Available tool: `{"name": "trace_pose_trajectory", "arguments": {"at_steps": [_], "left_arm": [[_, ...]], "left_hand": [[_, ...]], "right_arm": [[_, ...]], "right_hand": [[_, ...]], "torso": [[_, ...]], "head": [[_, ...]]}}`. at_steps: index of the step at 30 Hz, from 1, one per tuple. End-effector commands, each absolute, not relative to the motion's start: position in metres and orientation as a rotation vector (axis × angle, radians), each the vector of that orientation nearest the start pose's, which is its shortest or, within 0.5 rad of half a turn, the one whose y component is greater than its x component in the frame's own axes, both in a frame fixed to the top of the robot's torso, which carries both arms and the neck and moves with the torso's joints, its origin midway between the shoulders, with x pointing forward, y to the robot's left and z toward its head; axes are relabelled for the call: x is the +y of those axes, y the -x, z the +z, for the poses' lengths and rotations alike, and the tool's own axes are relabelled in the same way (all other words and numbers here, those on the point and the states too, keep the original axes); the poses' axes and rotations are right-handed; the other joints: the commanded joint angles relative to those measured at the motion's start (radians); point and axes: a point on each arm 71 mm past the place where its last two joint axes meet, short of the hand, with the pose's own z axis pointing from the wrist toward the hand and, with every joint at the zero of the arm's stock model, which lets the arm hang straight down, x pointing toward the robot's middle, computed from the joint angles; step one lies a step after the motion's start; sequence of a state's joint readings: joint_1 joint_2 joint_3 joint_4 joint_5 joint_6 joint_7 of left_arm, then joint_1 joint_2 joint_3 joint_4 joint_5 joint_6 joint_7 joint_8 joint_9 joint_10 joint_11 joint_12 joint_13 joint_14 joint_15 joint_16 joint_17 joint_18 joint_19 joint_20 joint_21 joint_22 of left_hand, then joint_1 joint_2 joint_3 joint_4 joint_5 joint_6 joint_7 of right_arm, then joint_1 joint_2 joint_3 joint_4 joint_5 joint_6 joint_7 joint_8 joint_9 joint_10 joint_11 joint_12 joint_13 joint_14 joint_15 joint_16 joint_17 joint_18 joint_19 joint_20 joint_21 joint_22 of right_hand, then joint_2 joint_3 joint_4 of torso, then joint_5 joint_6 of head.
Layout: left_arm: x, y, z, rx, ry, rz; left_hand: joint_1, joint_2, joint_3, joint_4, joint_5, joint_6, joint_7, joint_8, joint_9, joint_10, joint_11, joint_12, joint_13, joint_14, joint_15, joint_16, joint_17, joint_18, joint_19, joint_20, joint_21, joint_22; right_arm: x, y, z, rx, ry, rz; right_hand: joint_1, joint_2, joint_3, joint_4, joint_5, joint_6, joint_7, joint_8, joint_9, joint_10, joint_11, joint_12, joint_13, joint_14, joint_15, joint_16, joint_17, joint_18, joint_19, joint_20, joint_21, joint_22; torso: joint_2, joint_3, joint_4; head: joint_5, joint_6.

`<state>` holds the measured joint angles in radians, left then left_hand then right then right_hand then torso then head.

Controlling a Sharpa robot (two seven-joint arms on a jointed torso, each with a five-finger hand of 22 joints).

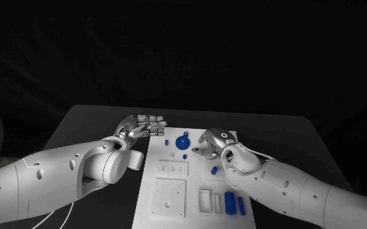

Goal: Assemble the parts on the task board

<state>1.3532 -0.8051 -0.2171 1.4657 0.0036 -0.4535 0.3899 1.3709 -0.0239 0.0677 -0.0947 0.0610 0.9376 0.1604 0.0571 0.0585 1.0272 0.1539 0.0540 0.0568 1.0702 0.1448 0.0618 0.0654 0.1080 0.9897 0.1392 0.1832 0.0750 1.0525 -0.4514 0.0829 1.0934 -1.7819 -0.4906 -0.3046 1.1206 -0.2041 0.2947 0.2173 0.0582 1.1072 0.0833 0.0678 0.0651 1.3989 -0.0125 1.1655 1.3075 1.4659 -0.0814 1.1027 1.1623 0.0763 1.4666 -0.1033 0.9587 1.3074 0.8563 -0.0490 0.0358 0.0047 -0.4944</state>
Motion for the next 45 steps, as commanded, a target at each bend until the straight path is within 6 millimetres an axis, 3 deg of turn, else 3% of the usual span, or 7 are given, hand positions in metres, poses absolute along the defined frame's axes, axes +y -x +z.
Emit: {"name": "trace_pose_trajectory", "arguments": {"at_steps": [1,5,10,16,20,33,45], "left_arm": [[0.221,-0.509,-0.168,1.397,1.037,-1.341],[0.225,-0.511,-0.169,1.390,1.041,-1.333],[0.230,-0.514,-0.169,1.384,1.046,-1.324],[0.230,-0.514,-0.169,1.387,1.048,-1.341],[0.229,-0.513,-0.169,1.393,1.046,-1.360],[0.227,-0.514,-0.170,1.403,1.040,-1.379],[0.226,-0.514,-0.171,1.407,1.037,-1.382]], "left_hand": [[0.000,-0.007,0.007,0.000,0.006,-0.007,-0.002,0.001,0.000,-0.005,-0.001,0.004,0.001,-0.005,0.002,-0.001,-0.001,-0.010,-0.001,0.000,-0.004,0.000],[0.001,-0.008,0.008,0.001,0.006,-0.007,-0.003,0.001,0.000,-0.005,-0.002,0.004,0.001,-0.005,0.002,-0.001,-0.001,-0.009,0.000,0.000,-0.005,0.000],[0.002,-0.008,0.008,0.000,0.005,-0.003,-0.005,0.001,0.000,-0.004,-0.003,0.004,0.001,-0.005,0.001,0.000,-0.001,-0.009,0.000,0.000,-0.005,0.000],[0.002,-0.006,0.008,0.000,0.005,-0.004,-0.005,0.001,0.000,-0.004,-0.003,0.004,0.001,-0.004,0.001,0.000,-0.001,-0.010,0.000,0.000,-0.005,0.000],[0.004,-0.004,0.008,-0.002,0.006,-0.014,-0.005,0.001,0.000,-0.007,-0.004,0.004,0.001,0.002,-0.001,0.000,0.000,-0.009,0.002,-0.001,-0.004,0.000],[0.002,-0.002,0.002,-0.004,0.005,-0.014,-0.005,0.001,0.000,-0.008,-0.004,0.004,0.001,0.003,0.000,0.000,-0.001,-0.010,0.003,-0.002,-0.004,0.000],[0.002,-0.001,-0.002,-0.005,0.005,-0.015,-0.004,0.001,0.000,-0.008,-0.004,0.004,0.001,0.002,0.000,0.000,-0.001,-0.010,0.003,-0.001,-0.005,-0.001]], "right_arm": [[-0.138,-0.536,-0.220,1.412,0.041,0.412],[-0.154,-0.538,-0.203,1.389,-0.005,0.446],[-0.178,-0.542,-0.187,1.398,-0.055,0.492],[-0.214,-0.546,-0.180,1.452,-0.081,0.551],[-0.235,-0.550,-0.183,1.488,-0.073,0.562],[-0.273,-0.557,-0.211,1.564,-0.064,0.560],[-0.277,-0.559,-0.235,1.590,-0.091,0.539]], "right_hand": [[0.008,-0.009,0.010,-0.007,0.003,0.003,-0.002,-0.005,-0.001,-0.003,0.003,0.002,0.033,-0.002,0.000,-0.001,-0.002,-0.005,0.020,0.004,0.004,0.122],[0.019,-0.012,0.014,-0.034,0.002,0.002,-0.001,-0.005,-0.001,-0.004,0.004,0.001,0.030,-0.003,0.000,-0.001,-0.006,-0.005,0.019,0.005,0.003,0.123],[0.074,-0.006,-0.053,-0.080,0.035,-0.006,0.004,-0.005,-0.001,-0.008,0.008,-0.001,0.027,-0.005,0.002,-0.006,-0.010,-0.005,0.014,0.006,-0.007,0.120],[0.153,0.027,-0.107,-0.192,0.086,-0.021,0.013,-0.005,-0.001,-0.018,0.015,-0.009,0.021,-0.008,0.006,-0.014,-0.011,-0.003,0.007,0.010,-0.030,0.116],[0.172,0.036,-0.178,-0.214,0.071,-0.042,0.018,-0.003,-0.001,-0.030,0.017,-0.021,0.013,-0.010,0.011,-0.024,-0.013,0.001,0.008,0.015,-0.041,0.115],[0.218,0.061,-0.240,-0.260,0.053,-0.082,0.007,-0.005,-0.002,-0.042,0.009,-0.029,0.003,-0.017,0.006,-0.041,-0.016,-0.004,0.000,0.011,-0.059,0.113],[0.227,0.080,-0.248,-0.296,0.062,-0.081,0.005,-0.005,-0.002,-0.041,0.007,-0.026,0.004,-0.016,0.004,-0.040,-0.013,-0.006,-0.001,0.009,-0.058,0.114]], "torso": [[-0.005,0.0031,-0.0085],[-0.010,0.0056,-0.0135],[-0.015,0.0096,-0.0204],[-0.017,0.0146,-0.0281],[-0.017,0.0163,-0.0307],[-0.017,0.0130,-0.0237],[-0.010,0.0245,-0.0159]], "head": [[0.004,0.000],[0.008,0.000],[0.009,0.001],[0.005,-0.004],[0.003,-0.004],[-0.001,-0.013],[-0.005,-0.016]]}}
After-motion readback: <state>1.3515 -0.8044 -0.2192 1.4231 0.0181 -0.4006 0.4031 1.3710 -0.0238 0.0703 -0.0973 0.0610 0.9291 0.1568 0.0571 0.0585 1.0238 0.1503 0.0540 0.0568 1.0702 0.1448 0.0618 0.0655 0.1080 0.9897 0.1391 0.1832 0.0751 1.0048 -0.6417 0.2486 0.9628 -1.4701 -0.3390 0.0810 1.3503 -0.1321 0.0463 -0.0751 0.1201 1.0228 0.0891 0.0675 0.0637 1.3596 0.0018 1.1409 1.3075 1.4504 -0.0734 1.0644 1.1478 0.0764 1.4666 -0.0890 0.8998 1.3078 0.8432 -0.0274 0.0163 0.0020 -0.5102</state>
